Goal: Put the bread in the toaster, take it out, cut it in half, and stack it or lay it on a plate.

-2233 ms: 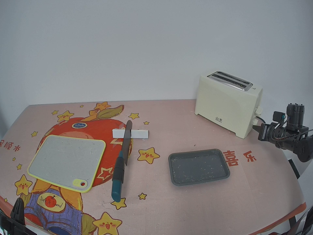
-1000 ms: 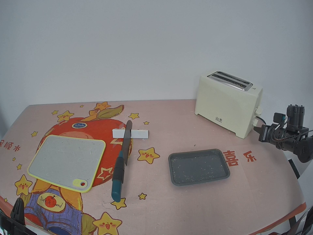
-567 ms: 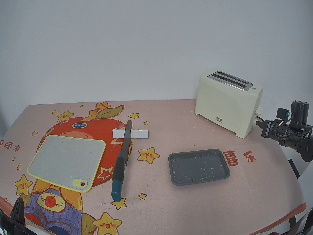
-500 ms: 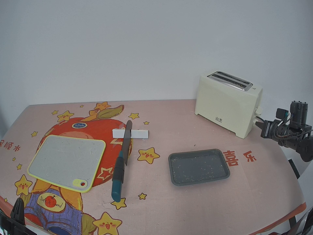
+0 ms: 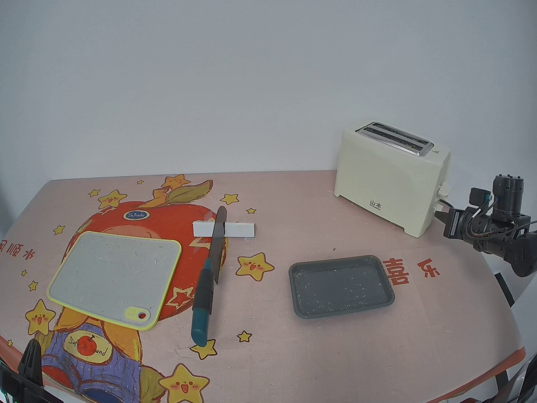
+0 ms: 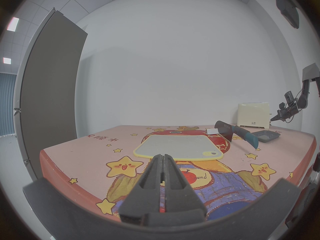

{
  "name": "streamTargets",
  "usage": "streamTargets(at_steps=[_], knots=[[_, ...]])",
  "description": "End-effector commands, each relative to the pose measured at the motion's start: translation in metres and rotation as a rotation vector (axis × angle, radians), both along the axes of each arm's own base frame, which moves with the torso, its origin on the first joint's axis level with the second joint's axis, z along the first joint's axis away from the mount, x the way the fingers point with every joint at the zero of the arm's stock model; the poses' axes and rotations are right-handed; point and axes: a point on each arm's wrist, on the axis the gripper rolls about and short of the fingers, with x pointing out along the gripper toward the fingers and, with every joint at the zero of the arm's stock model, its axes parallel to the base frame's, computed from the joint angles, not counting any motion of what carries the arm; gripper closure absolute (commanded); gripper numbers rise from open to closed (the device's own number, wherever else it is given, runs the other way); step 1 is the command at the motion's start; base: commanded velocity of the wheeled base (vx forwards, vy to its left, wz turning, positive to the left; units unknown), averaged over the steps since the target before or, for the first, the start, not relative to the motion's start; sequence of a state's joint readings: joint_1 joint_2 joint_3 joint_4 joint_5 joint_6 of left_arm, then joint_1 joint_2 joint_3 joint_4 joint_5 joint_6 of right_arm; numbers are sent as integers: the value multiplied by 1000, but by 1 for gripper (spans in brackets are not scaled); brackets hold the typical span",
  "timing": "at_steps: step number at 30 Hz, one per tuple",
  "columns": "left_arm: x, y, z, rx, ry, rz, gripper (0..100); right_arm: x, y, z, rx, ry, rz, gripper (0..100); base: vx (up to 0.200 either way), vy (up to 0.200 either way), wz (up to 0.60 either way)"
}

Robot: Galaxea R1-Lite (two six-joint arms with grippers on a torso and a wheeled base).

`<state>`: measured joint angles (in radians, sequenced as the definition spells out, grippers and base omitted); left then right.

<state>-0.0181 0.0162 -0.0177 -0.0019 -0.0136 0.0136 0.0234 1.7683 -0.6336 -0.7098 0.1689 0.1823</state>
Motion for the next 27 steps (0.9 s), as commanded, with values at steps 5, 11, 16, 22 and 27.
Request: streamTargets(at_steps=[5, 11, 16, 22, 27], knots=[[1, 0, -5, 1, 17, -1, 100, 1, -1, -2, 1, 8, -1, 100, 0, 0, 0], [1, 0, -5, 0, 16, -1, 100, 3, -1, -8, -2, 26, -5, 100, 0, 0, 0], [1, 0, -5, 0, 16, 1, 100, 3, -1, -8, -3, 27, -4, 100, 0, 0, 0], [1, 0, -5, 0, 16, 1, 100, 4, -1, -9, -3, 29, -3, 100, 0, 0, 0], [1, 0, -5, 0, 16, -1, 100, 4, -2, -8, -3, 27, -4, 100, 0, 0, 0]])
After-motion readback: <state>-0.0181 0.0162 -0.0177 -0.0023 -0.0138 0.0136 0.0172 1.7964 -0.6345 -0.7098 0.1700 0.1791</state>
